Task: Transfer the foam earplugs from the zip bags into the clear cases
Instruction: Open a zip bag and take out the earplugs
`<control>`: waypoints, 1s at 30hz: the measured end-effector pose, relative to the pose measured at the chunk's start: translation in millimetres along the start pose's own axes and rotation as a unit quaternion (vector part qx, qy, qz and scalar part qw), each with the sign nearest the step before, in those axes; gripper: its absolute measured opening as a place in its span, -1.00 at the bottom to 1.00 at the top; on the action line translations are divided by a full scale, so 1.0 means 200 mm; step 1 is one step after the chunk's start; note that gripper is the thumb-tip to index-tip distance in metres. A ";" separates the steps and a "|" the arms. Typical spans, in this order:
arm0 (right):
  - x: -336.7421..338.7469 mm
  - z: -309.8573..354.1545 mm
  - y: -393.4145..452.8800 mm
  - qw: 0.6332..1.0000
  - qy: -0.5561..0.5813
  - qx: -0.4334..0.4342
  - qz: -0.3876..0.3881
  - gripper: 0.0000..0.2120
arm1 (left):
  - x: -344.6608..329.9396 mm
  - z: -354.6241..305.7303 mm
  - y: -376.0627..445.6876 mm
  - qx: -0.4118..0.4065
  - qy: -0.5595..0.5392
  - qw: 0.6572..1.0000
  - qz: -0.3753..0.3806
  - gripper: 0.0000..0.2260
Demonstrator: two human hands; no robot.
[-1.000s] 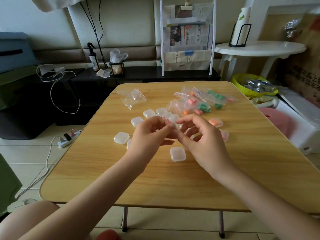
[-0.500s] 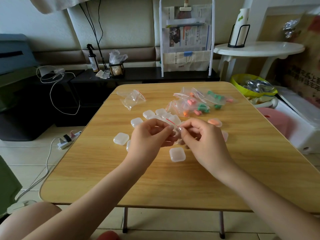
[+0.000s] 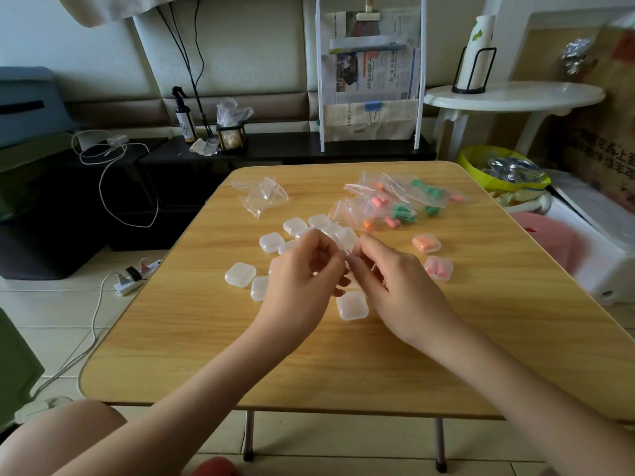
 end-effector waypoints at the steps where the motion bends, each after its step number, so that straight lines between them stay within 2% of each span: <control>1: 0.00 0.00 0.00 1.000 -0.007 0.000 -0.003 -0.76 | 0.00 0.00 0.00 -0.002 0.001 1.000 -0.002 -0.92; 4: 0.00 0.01 -0.01 1.000 0.004 -0.015 -0.011 -0.70 | -0.01 -0.01 0.00 0.004 0.005 1.000 0.001 -0.89; 9: -0.06 0.02 -0.02 0.989 0.135 -0.065 -0.012 -0.67 | -0.05 -0.02 -0.04 -0.025 0.031 0.999 0.029 -0.71; 12: -0.09 0.02 -0.02 0.982 0.166 -0.081 -0.022 -0.64 | -0.08 -0.01 -0.05 -0.069 0.050 0.996 0.029 -0.70; 18: -0.09 0.03 -0.03 0.977 0.180 -0.094 -0.069 -0.67 | -0.09 -0.01 -0.05 -0.096 0.096 0.991 0.011 -0.71; 21: -0.08 0.03 -0.03 0.978 0.157 -0.093 -0.099 -0.65 | -0.08 0.00 -0.04 -0.103 0.127 0.986 0.000 -0.68; 30: -0.03 0.02 -0.03 0.988 -0.020 -0.087 -0.129 -0.69 | -0.08 0.01 -0.02 -0.112 0.243 0.964 -0.002 -0.62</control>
Point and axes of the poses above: each hand's wrist, its own y-axis towards the middle knuckle, its own x-axis out of the back of the hand, z = x × y, the point moved 4 cm from there along y, towards the middle knuckle, and after that the axes turned 3 degrees about -y, right-handed, at the moved point
